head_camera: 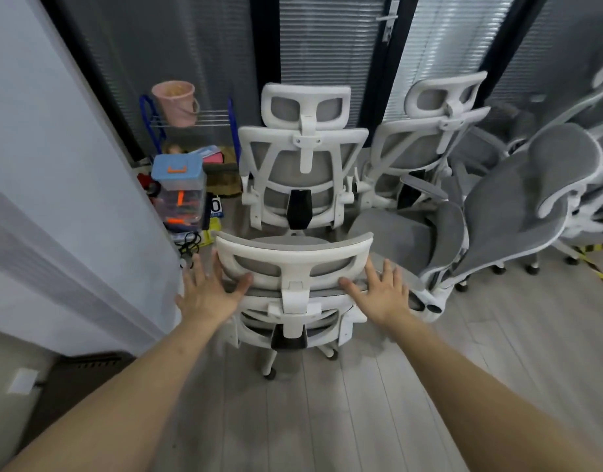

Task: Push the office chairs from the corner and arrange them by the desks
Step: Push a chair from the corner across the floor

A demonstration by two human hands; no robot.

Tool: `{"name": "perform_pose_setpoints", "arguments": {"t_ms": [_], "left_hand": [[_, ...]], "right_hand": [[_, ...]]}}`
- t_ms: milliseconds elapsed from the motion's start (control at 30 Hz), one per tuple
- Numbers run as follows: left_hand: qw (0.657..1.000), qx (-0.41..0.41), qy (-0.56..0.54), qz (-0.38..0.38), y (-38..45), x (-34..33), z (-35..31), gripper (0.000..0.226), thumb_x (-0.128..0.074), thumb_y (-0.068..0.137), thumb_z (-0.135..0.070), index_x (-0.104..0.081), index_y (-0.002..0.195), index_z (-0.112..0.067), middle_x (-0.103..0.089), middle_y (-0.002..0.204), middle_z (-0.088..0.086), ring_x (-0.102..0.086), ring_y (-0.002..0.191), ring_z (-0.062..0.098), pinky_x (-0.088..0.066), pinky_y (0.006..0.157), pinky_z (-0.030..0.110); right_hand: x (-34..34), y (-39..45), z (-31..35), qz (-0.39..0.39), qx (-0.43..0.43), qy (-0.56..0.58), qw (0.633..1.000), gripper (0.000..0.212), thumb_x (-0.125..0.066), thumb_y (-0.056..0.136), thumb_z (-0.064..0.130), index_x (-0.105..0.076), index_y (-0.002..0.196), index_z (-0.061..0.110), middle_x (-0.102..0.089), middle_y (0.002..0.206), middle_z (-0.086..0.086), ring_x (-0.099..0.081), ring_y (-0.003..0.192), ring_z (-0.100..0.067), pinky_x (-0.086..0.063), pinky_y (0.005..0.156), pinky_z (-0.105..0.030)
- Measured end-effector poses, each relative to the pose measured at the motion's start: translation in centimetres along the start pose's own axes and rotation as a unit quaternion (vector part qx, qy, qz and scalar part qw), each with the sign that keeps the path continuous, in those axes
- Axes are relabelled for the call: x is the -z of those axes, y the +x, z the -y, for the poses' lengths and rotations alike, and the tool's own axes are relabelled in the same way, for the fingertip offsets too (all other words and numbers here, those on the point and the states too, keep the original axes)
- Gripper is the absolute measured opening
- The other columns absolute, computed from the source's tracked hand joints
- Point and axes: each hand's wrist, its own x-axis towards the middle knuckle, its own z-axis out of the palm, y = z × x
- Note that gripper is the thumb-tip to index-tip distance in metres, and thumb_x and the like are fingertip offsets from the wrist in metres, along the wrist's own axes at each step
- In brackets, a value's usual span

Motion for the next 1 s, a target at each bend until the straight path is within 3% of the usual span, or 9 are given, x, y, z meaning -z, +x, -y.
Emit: {"name": "perform_pose_setpoints", "arguments": {"t_ms": [133,600,833,1000], "left_hand": [[1.000,-0.002,-0.005,-0.004,-0.5,0.0,0.2,0.122,-0.016,0.062,-0.109,0.012,0.161,-0.043,0.016,0.172,0.000,0.007,0.158,0.028,-0.030,0.114,0.068],[1.000,-0.002,-0.017,0.011,-5.1,0.3,3.0,0.116,-0.022,0.064,-0.107,0.014,0.158,-0.050,0.017,0.171,0.000,0.010,0.158,0.025,-0.033,0.111,0.068],[0.999,0.010,-0.043,0.017,-12.4,-0.6,4.8,0.109,-0.033,0.073,-0.100,0.009,0.160,-0.049,0.019,0.169,-0.002,0.014,0.157,0.023,-0.029,0.111,0.072],[0.998,0.021,-0.042,0.036,-20.0,-2.3,6.5,0.114,-0.028,0.070,-0.103,0.014,0.160,-0.047,0.025,0.168,0.000,0.018,0.157,0.026,-0.024,0.116,0.072]], "right_hand": [[-0.2,-0.6,0.0,0.000,-0.001,-0.013,1.000,0.104,-0.017,0.078,0.099,0.007,0.163,0.045,0.009,0.174,-0.008,0.013,0.158,-0.034,0.002,0.127,-0.058],[-2.5,-5.0,-0.8,-0.019,0.000,-0.019,1.000,0.094,-0.023,0.083,0.095,0.005,0.160,0.050,0.001,0.174,-0.008,0.006,0.159,-0.035,-0.001,0.126,-0.058],[-3.7,-10.7,-3.1,-0.013,0.013,-0.013,1.000,0.090,-0.027,0.087,0.091,0.005,0.161,0.051,0.007,0.174,-0.007,0.009,0.159,-0.033,-0.001,0.126,-0.058],[-4.8,-16.9,-6.6,-0.007,0.024,-0.012,1.000,0.090,-0.026,0.087,0.090,0.001,0.162,0.049,0.011,0.174,-0.004,0.011,0.159,-0.031,-0.003,0.127,-0.058]]}}
